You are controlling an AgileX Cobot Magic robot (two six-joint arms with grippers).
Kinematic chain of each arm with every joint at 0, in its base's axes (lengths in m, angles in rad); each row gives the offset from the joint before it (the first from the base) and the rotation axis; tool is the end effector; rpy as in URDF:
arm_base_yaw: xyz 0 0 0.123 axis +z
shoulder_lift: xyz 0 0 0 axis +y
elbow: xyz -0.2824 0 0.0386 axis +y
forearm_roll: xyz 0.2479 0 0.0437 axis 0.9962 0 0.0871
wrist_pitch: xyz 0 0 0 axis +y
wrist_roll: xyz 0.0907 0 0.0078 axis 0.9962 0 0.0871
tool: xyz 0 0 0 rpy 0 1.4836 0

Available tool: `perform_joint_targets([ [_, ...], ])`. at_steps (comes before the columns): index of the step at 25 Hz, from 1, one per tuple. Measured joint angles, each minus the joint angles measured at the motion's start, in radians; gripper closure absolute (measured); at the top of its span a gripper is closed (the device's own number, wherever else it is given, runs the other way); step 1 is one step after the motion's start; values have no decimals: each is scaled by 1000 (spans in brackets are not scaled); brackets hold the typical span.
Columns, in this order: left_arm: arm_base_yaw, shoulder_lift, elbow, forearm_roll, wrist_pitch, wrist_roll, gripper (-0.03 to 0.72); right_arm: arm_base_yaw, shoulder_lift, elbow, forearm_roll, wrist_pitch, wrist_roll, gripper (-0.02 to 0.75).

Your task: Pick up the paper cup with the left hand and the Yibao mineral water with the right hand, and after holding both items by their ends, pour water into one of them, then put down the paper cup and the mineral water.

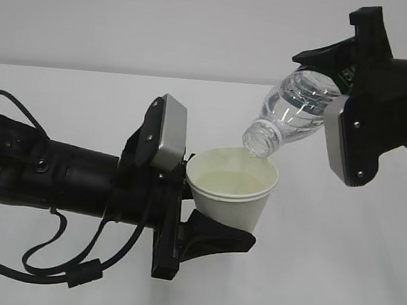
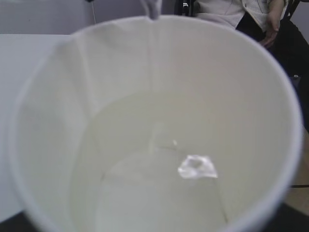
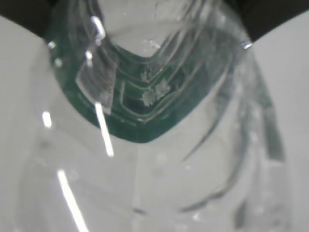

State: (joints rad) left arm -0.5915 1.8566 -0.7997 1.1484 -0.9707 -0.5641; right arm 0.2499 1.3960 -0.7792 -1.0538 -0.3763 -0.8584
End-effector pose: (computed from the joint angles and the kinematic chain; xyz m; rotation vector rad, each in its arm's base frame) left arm 0.2367 -0.2414 0.1636 1.3443 1.4536 -1.0120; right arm 0.2814 0.1017 0.2715 -1.8224 0.7486 -0.7906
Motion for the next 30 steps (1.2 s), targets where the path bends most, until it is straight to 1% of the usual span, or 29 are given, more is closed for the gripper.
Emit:
perform_joint_targets([
  [14, 0, 0, 0, 0, 6, 7, 243, 0, 0, 0, 0, 0, 0, 304],
  [30, 0, 0, 0, -27, 9, 54, 243, 0, 0, 0, 0, 0, 0, 304],
])
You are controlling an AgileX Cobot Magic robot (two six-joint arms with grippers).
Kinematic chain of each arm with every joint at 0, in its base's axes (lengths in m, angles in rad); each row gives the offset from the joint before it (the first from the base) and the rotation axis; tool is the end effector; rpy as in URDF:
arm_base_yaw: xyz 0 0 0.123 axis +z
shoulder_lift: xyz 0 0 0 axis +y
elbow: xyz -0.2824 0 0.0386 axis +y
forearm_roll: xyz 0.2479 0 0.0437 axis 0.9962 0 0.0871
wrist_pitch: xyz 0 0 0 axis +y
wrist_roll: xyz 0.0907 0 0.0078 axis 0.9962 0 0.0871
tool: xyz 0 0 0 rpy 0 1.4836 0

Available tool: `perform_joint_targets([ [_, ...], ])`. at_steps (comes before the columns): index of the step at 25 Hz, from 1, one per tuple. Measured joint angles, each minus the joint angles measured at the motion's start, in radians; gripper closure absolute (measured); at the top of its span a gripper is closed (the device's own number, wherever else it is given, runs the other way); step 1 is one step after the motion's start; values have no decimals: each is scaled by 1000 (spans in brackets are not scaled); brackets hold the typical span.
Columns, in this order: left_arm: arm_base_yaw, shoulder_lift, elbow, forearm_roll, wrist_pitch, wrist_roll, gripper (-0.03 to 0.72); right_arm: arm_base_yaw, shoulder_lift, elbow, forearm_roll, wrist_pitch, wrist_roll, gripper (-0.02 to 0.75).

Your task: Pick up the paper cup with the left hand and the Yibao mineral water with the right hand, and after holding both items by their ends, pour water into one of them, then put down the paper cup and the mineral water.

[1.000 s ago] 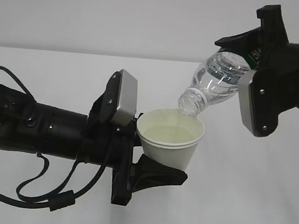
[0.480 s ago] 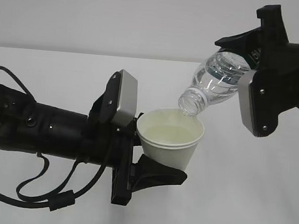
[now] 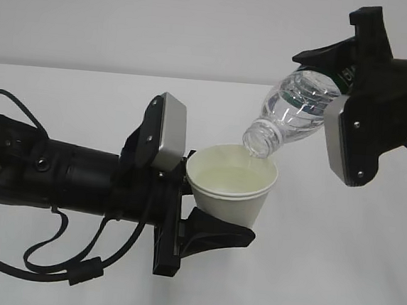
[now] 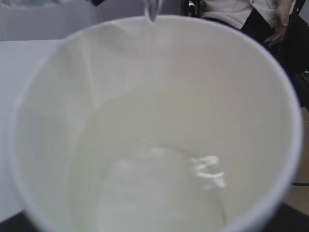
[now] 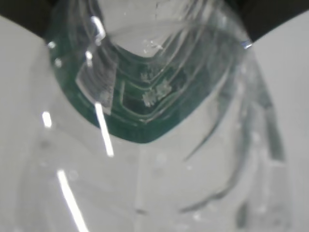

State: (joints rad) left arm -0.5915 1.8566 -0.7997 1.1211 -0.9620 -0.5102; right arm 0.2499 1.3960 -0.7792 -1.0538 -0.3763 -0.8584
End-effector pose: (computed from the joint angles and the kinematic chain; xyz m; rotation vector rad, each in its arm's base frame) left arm 0.2388 -0.2414 0.1640 1.3475 1.4273 -0.9694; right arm 0.2814 0.1017 0.2715 -1.8224 0.7486 -0.7906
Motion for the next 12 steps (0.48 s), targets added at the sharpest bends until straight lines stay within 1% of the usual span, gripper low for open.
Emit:
perform_joint_targets([
  [12, 0, 0, 0, -1, 2, 16, 243, 0, 0, -8, 0, 0, -2, 304],
])
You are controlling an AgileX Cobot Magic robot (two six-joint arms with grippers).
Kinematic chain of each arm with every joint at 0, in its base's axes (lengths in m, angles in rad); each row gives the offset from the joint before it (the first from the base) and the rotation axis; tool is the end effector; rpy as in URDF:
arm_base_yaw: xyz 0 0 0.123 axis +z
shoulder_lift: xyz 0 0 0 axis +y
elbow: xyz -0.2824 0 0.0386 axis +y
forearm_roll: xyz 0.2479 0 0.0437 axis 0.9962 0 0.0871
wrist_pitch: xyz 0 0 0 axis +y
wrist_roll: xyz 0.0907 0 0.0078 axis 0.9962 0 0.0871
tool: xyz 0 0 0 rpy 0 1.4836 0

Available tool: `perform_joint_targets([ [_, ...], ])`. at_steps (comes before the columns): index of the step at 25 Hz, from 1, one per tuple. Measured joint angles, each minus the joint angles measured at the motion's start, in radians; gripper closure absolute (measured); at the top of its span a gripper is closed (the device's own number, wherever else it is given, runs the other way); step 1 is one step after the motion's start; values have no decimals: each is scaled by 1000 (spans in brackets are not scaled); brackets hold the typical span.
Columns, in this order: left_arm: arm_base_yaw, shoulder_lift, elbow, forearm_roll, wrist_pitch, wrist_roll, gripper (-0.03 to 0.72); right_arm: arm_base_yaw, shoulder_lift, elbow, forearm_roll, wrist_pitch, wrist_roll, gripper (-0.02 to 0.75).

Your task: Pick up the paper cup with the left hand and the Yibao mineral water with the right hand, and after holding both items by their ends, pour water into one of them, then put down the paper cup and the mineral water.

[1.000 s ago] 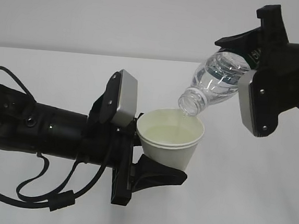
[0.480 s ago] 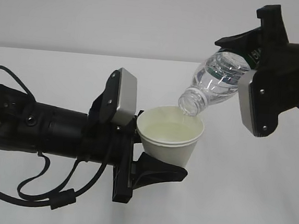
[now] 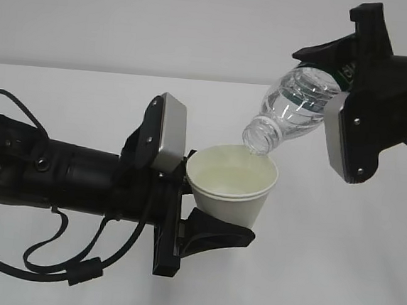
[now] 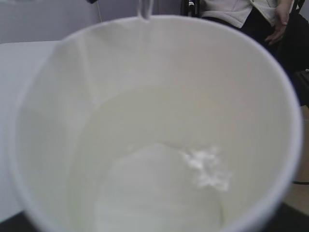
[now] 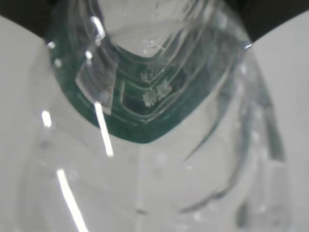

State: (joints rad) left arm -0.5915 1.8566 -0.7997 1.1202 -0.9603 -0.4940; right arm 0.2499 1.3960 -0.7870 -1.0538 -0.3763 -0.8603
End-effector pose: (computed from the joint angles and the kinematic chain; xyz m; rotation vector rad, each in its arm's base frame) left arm 0.2389 -0.2413 0.1639 1.3564 1.4161 -0.9574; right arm 0.2824 0.1020 0.2739 -1.8178 0.7427 -0.7973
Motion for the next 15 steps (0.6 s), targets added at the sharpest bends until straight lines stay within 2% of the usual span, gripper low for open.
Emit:
perform_joint_targets([
  [5, 0, 0, 0, -2, 0, 0, 243, 0, 0, 0, 0, 0, 0, 304],
  [6, 0, 0, 0, -2, 0, 0, 243, 0, 0, 0, 0, 0, 0, 283],
  [15, 0, 0, 0, -2, 2, 0, 243, 0, 0, 0, 0, -8, 0, 304],
])
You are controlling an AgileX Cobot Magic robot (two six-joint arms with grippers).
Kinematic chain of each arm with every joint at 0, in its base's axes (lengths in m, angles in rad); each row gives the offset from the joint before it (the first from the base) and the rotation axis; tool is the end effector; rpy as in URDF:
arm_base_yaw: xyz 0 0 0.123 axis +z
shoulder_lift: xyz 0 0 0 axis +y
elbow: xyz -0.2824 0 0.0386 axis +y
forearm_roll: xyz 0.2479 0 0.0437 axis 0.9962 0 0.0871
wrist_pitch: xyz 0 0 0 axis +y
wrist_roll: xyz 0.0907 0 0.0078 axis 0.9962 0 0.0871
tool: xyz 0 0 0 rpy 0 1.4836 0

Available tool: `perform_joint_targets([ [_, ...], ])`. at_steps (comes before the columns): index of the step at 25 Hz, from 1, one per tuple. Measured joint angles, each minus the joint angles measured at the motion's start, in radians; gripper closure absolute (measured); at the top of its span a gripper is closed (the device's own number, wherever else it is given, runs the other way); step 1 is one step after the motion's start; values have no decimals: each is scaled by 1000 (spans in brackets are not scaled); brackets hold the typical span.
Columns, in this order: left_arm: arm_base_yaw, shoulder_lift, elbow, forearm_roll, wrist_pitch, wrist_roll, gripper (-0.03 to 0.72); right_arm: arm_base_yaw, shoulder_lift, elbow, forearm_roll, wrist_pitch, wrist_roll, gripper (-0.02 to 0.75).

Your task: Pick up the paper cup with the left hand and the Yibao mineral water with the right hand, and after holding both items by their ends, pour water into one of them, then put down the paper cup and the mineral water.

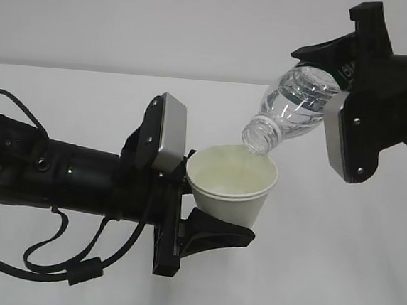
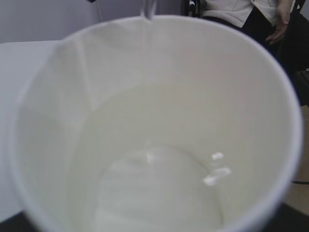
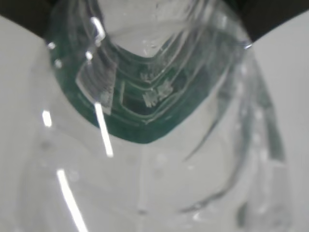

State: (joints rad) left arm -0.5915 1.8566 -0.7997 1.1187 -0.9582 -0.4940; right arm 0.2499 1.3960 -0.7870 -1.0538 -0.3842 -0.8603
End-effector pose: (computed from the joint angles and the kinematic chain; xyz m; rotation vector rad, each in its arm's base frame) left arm 0.2391 -0.2413 0.1638 1.3552 1.4183 -0.9555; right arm 0.2822 0.1025 0.2743 -1.8138 0.7362 -0.7938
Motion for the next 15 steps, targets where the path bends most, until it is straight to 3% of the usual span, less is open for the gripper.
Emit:
perform_joint_targets([
  [15, 0, 0, 0, 0, 0, 1, 243, 0, 0, 0, 0, 0, 2, 304],
])
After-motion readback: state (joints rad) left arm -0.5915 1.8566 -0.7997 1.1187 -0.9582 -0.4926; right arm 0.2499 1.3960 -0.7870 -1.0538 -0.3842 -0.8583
